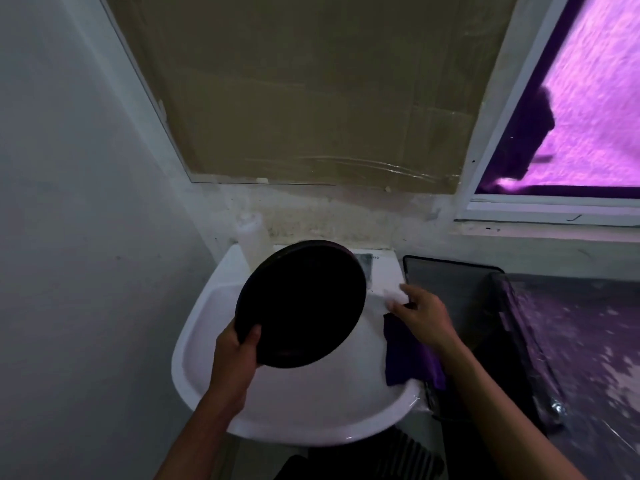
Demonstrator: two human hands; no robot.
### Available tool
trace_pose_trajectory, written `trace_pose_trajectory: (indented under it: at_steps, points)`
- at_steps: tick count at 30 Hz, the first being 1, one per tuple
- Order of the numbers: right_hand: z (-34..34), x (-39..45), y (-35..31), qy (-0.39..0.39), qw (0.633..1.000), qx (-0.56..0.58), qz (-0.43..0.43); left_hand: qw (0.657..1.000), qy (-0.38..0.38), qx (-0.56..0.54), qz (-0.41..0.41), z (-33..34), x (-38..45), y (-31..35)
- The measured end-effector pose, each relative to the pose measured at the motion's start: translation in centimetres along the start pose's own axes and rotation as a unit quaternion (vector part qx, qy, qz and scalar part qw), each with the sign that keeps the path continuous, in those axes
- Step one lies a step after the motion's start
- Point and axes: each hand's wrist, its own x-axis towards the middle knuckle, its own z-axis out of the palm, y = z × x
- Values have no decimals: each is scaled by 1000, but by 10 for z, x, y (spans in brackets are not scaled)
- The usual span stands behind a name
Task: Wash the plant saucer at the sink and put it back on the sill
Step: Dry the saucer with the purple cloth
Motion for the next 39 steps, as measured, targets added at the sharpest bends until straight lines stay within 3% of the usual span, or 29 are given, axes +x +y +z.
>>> trace_pose_trajectory:
  at_steps: [2, 5, 11, 14, 17, 20, 23, 28, 31, 33, 36, 39]
  points:
    - [0, -6, 34, 34, 992, -62, 106, 1000, 3, -10, -29, 1, -6, -5]
    - [10, -18, 68, -1, 975, -97, 197, 998, 2, -32, -58, 0, -15, -8]
    - [16, -15, 79, 47, 956, 23, 287, 995, 2, -49, -90, -4, -23, -17]
    - [13, -9, 83, 27, 934, 133, 331, 992, -5, -75, -106, -3, -26, -19]
    - [13, -8, 83, 14, 928, 155, 338, 983, -15, -123, -137, -3, -28, -18]
    - [15, -12, 68, 14, 959, 84, 270, 972, -18, -174, -156, -1, -31, -15]
    - [12, -17, 44, 13, 977, 123, 175, 962, -14, -225, -152, 2, -33, -9]
    - [-16, -31, -14, 27, 950, 296, 93, 963, -11, -230, -141, 12, -38, 3]
    - [-26, -52, -58, 20, 951, 309, 1, 957, -30, -250, -142, 20, -42, 9]
    - [-18, -69, -83, -27, 950, 304, -64, 950, -50, -274, -142, 27, -45, 15]
    - [10, -89, -106, -141, 961, 171, -167, 935, -97, -314, -134, 38, -49, 25]
    - [32, -94, -110, -146, 962, -10, -231, 926, -91, -340, -137, 41, -50, 32]
